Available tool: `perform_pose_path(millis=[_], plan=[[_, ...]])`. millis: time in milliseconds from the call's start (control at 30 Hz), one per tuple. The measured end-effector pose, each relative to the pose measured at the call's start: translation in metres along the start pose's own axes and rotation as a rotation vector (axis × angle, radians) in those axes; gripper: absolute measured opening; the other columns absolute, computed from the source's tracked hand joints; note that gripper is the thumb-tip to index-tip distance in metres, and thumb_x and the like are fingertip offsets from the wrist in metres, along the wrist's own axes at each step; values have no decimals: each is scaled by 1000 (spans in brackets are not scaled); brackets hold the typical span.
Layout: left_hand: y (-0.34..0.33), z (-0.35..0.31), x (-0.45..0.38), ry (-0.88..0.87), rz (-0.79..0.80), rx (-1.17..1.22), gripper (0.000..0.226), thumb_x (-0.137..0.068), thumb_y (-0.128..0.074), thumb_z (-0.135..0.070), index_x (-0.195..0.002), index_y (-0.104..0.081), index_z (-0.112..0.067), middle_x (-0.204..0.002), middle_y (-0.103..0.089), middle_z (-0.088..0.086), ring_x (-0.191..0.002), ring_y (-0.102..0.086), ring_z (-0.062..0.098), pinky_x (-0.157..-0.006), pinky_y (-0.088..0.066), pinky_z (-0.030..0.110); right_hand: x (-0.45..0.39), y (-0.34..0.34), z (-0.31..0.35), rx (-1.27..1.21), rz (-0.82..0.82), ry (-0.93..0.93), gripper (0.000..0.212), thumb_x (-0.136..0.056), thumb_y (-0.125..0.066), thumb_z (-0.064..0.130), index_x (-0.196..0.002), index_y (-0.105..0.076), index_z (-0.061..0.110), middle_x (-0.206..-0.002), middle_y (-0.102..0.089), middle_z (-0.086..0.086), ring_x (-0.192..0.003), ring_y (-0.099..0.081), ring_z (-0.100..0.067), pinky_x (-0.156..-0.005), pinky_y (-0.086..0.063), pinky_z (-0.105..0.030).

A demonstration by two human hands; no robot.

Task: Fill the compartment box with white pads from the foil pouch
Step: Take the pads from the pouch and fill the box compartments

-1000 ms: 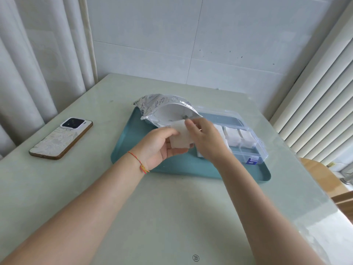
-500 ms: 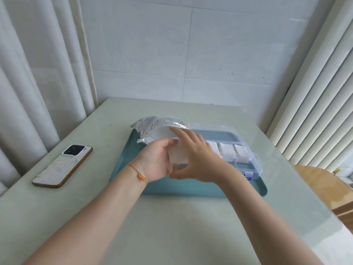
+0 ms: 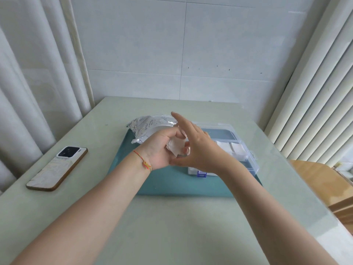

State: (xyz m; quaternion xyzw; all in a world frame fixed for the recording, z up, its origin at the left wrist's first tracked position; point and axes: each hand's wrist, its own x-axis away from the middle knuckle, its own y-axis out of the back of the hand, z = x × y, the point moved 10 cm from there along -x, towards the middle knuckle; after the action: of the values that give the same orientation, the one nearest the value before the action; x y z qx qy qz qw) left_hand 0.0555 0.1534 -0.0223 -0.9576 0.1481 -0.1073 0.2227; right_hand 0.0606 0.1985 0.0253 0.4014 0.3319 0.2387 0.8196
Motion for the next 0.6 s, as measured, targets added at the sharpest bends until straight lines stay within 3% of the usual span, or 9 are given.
perform_pose_path(millis=[100,167,267,333,400,533,600], plan=[[-5,4,-6,40,34,1,21,-74,-56,-9,-91,-60,-20,-87,-58,0,-77,-50,16,-65,-47,26,-1,5,-2,-114,-61,0,111,-71,-80,20,-155,-8,35,-117,-50,7,-90,-53,-4,-85,-45,-36],[-2,6,-10,48,10,46,18,-79,-57,-7,-86,-62,-22,-87,-56,-1,-75,-47,13,-65,-45,23,0,8,-4,-150,-95,-7,111,-71,-78,17,-154,-7,37,-118,-49,7,-95,-56,-14,-88,-46,-38],[7,9,-12,54,-66,24,8,-84,-64,-13,-84,-61,-20,-73,-53,-3,-65,-49,11,-55,-45,21,0,6,-6,-194,-68,-15,119,-67,-84,23,-153,-4,44,-128,-47,6,-105,-56,-15,-97,-46,-45],[3,9,-12,65,-36,-42,17,-77,-72,-16,-89,-61,-19,-74,-57,-2,-65,-55,13,-57,-47,22,-1,1,-9,-195,-53,-18,120,-67,-84,20,-153,-4,42,-123,-51,5,-97,-60,-22,-91,-50,-48],[-2,8,-12,64,-6,-57,12,-74,-68,-19,-85,-62,-19,-72,-64,-2,-65,-64,12,-57,-51,21,-1,1,-11,-201,-69,-3,116,-70,-81,15,-154,-6,39,-117,-55,4,-90,-61,-26,-84,-53,-49],[1,8,-11,71,-33,-34,14,-70,-71,-17,-80,-62,-19,-72,-62,0,-67,-63,14,-55,-51,23,1,6,-9,-187,-55,18,115,-70,-82,19,-154,-6,39,-138,-49,2,-89,-52,12,-91,-48,-42],[5,11,-13,93,-40,-49,22,-67,-77,-16,-83,-63,-21,-80,-57,2,-75,-57,16,-61,-50,25,1,5,-9,-184,-37,16,118,-70,-85,20,-154,-5,38,-132,-51,6,-85,-52,9,-86,-46,-34]])
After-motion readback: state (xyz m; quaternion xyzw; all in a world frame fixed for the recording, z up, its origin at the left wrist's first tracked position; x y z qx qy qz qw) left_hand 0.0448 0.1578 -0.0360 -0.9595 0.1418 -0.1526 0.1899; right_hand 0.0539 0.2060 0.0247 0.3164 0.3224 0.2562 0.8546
